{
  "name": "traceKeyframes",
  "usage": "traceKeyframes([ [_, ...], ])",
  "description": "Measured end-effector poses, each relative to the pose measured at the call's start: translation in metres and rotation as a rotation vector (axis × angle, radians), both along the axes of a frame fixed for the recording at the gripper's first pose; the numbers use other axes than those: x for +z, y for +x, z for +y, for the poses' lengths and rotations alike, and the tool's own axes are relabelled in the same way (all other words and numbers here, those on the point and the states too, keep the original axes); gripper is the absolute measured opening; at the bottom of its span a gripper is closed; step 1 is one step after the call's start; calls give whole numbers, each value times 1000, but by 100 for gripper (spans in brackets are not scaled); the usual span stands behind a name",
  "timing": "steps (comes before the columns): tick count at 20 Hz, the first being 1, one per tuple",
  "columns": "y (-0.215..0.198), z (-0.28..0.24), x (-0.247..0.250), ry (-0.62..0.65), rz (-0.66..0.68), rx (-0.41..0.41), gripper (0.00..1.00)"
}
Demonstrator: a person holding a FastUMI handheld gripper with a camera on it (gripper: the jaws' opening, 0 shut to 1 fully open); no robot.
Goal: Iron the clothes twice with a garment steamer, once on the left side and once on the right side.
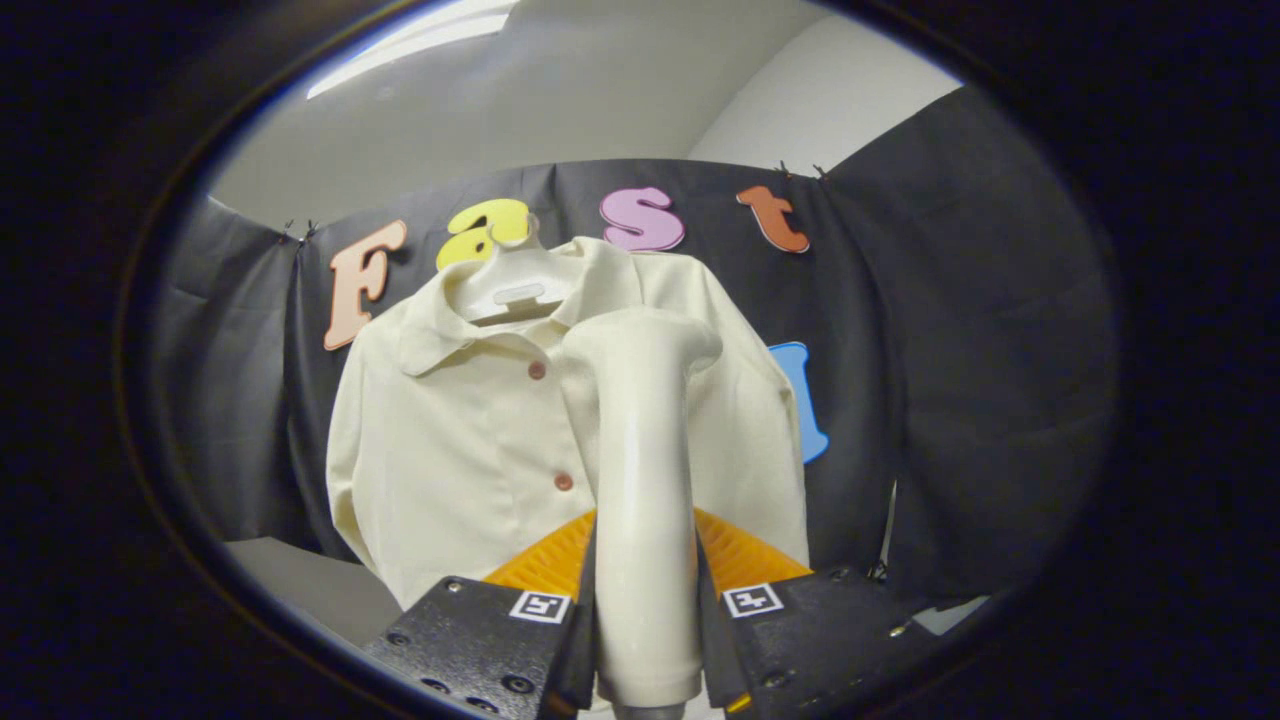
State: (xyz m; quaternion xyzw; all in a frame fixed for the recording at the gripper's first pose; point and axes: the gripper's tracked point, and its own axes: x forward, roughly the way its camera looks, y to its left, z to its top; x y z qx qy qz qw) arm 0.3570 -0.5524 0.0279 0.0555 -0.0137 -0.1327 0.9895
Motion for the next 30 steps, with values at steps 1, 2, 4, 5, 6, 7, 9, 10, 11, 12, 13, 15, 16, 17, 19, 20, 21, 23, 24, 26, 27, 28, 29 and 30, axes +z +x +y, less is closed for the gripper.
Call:
traceKeyframes([
  [1, 4, -5, -4, 5, 4, -3, 42],
  [2, 6, -8, -7, 7, 5, -3, 42],
  [4, 9, -12, -17, 19, 9, 7, 41],
  [5, 10, -12, -22, 23, 13, 12, 41],
  [6, 10, -14, -29, 29, 23, 14, 41],
  [7, 10, -15, -34, 32, 21, 15, 41],
  [9, 8, -16, -48, 49, 31, 23, 41],
  [10, 7, -17, -55, 50, 39, 22, 42],
  [11, 4, -18, -63, 52, 49, 23, 42],
  [12, 1, -18, -71, 58, 55, 25, 42],
  [13, -1, -19, -79, 66, 62, 29, 42],
  [15, -6, -23, -96, 83, 76, 26, 42],
  [16, -10, -24, -104, 94, 84, 24, 42],
  [17, -13, -25, -112, 104, 88, 22, 42],
  [19, -20, -29, -129, 118, 103, 18, 42],
  [20, -23, -30, -137, 125, 113, 18, 42],
  [21, -26, -31, -144, 130, 119, 16, 42],
  [23, -32, -32, -162, 149, 137, 15, 42],
  [24, -35, -33, -171, 156, 145, 15, 42],
  [26, -42, -34, -189, 164, 164, 12, 42],
  [27, -46, -34, -197, 172, 174, 13, 42],
  [28, -50, -34, -204, 180, 181, 10, 42],
  [29, -54, -35, -212, 187, 188, 8, 42],
  [30, -57, -35, -218, 195, 192, 6, 42],
])
